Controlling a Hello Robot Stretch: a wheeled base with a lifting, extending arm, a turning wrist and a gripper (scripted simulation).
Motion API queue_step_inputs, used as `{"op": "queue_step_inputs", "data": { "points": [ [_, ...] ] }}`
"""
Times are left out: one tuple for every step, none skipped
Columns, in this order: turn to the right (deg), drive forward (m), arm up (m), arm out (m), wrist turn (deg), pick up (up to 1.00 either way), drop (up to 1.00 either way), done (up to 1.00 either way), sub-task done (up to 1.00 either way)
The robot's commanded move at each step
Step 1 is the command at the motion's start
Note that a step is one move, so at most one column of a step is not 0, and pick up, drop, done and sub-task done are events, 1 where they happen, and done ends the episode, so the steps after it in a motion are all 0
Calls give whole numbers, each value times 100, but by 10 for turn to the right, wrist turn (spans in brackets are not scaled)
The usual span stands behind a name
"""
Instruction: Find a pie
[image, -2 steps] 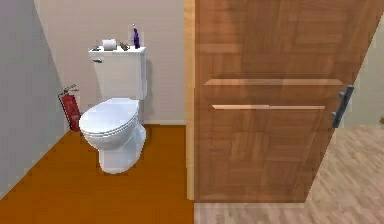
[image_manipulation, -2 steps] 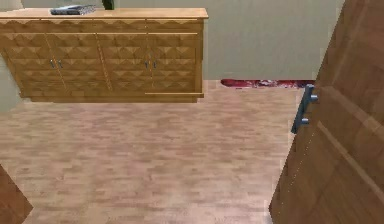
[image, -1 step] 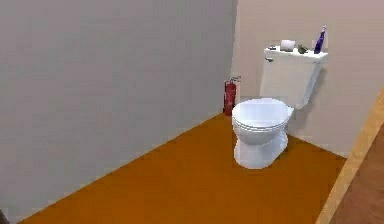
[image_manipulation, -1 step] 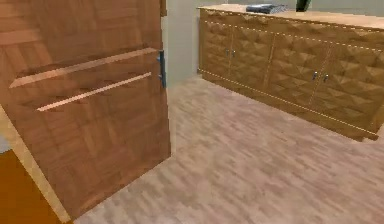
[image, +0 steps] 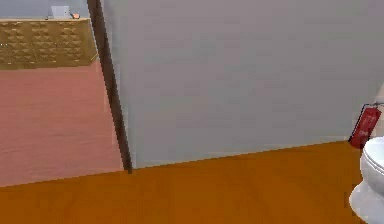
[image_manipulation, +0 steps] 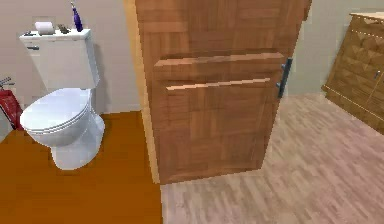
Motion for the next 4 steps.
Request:
{"op": "queue_step_inputs", "data": {
  "points": [
    [0, 15, 0, 0, 0, 0, 0, 0, 0],
    [-450, 0, 0, 0, 0, 0, 0, 0, 0],
    [-240, 0, 0, 0, 0, 0, 0, 0, 0],
    [0, 100, 0, 0, 0, 0, 0, 0, 0]
  ]
}}
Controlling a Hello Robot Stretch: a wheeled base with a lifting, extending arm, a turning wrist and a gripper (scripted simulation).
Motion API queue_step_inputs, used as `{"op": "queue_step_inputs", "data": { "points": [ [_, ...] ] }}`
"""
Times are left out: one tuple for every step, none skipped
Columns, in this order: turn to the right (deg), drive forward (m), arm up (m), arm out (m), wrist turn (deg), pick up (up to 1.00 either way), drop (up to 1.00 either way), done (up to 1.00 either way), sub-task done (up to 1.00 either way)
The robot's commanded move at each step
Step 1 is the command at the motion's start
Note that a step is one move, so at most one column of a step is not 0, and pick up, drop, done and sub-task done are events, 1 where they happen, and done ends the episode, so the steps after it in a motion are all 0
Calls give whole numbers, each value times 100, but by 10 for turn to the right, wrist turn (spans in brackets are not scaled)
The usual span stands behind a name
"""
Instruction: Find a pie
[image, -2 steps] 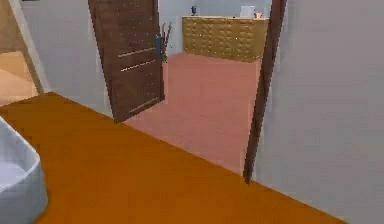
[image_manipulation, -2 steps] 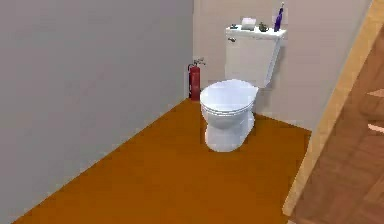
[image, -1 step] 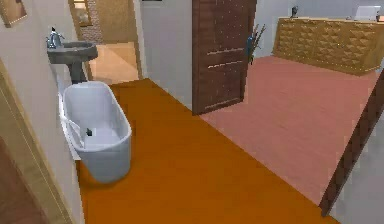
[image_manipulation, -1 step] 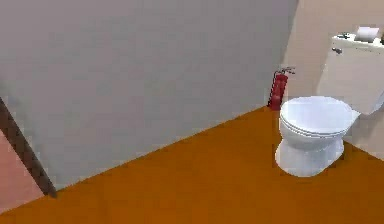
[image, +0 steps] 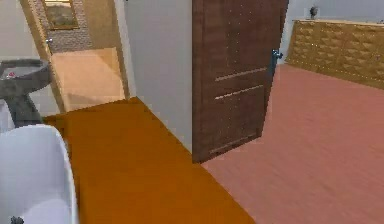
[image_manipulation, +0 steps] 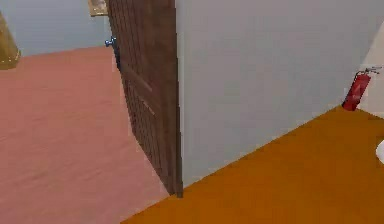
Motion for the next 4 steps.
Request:
{"op": "queue_step_inputs", "data": {
  "points": [
    [0, 55, 0, 0, 0, 0, 0, 0, 0],
    [-300, 0, 0, 0, 0, 0, 0, 0, 0],
    [0, 100, 0, 0, 0, 0, 0, 0, 0],
    [0, 100, 0, 0, 0, 0, 0, 0, 0]
  ]
}}
